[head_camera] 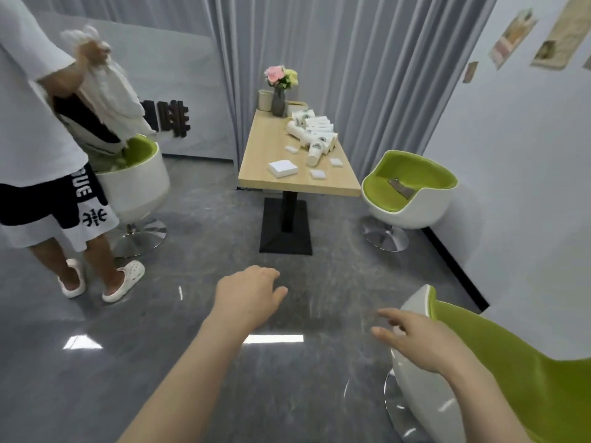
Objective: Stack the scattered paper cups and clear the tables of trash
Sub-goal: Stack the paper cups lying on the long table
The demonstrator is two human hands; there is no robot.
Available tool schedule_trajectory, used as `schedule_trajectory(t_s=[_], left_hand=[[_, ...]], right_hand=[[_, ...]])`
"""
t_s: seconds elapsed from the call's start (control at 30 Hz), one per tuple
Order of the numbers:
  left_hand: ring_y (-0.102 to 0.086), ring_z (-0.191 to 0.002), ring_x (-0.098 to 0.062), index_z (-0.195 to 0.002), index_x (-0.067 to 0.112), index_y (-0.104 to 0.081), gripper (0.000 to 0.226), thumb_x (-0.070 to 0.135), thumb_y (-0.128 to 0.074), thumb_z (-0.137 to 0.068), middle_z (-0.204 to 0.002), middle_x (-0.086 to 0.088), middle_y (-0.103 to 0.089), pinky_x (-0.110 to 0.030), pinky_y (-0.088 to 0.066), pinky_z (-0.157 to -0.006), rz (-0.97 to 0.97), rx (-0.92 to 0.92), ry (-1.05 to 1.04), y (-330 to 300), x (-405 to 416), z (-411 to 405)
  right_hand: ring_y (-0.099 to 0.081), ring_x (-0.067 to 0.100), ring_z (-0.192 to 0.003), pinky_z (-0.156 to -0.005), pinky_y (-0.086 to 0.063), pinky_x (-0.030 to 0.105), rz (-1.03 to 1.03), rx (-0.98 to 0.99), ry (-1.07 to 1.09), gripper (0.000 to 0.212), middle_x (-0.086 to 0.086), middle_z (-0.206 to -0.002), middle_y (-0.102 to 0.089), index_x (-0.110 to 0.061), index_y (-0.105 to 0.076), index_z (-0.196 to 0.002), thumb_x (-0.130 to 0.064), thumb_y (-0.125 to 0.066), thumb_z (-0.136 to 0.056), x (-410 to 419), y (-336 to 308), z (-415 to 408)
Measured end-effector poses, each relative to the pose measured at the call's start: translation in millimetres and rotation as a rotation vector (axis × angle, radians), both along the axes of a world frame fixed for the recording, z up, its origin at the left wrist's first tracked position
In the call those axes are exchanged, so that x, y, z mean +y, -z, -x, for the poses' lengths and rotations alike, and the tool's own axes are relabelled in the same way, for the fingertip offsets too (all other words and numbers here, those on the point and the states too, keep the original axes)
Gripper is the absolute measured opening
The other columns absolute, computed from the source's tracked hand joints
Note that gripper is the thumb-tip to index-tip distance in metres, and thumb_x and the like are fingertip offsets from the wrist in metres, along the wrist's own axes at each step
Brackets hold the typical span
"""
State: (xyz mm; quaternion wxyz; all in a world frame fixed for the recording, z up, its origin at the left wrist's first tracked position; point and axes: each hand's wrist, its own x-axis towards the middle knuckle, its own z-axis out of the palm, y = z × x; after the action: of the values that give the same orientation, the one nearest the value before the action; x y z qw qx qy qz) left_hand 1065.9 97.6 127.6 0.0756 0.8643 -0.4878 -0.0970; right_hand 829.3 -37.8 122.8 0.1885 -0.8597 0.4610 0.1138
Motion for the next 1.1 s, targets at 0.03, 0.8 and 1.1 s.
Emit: schedule_trajectory(t_s=[0.03, 0.8, 1.1], left_hand=[[-0.052, -0.121, -0.021, -0.141, 0.033, -0.041, 0.047, 0.051, -0.039, -0.097, -0.137, 0.003, -0.05, -0.034, -0.042, -0.09, -0.008, 0.007, 0.011, 2, -22, -8], [-0.056, -0.112, -0.019, -0.134, 0.029, -0.05, 0.042, 0.045, -0.042, -0.097, -0.128, 0.003, -0.056, -0.031, -0.041, -0.077, 0.036, 0.077, -0.139, 23, -533, -184], [-0.055, -0.115, -0.022, -0.14, 0.026, -0.04, 0.047, 0.045, -0.04, -0.097, -0.13, 0.0, -0.05, -0.034, -0.043, -0.084, -0.011, 0.059, -0.218, 36, -722, -280]], right_hand=[[-0.049, 0.006, -0.125, -0.096, -0.039, 0.023, -0.006, -0.005, 0.01, 0.053, -0.011, -0.138, -0.052, -0.038, -0.042, -0.139, -0.059, -0.047, -0.09, -21, 2, -7], [-0.054, 0.001, -0.118, -0.097, -0.041, 0.025, -0.003, -0.027, -0.137, 0.05, -0.018, -0.13, -0.057, -0.048, -0.045, -0.132, -0.065, -0.048, -0.086, -540, 16, -202], [-0.053, -0.001, -0.117, -0.101, -0.041, 0.027, -0.028, -0.06, -0.209, 0.045, -0.016, -0.127, -0.059, -0.047, -0.046, -0.131, -0.059, -0.05, -0.088, -737, 11, -299]])
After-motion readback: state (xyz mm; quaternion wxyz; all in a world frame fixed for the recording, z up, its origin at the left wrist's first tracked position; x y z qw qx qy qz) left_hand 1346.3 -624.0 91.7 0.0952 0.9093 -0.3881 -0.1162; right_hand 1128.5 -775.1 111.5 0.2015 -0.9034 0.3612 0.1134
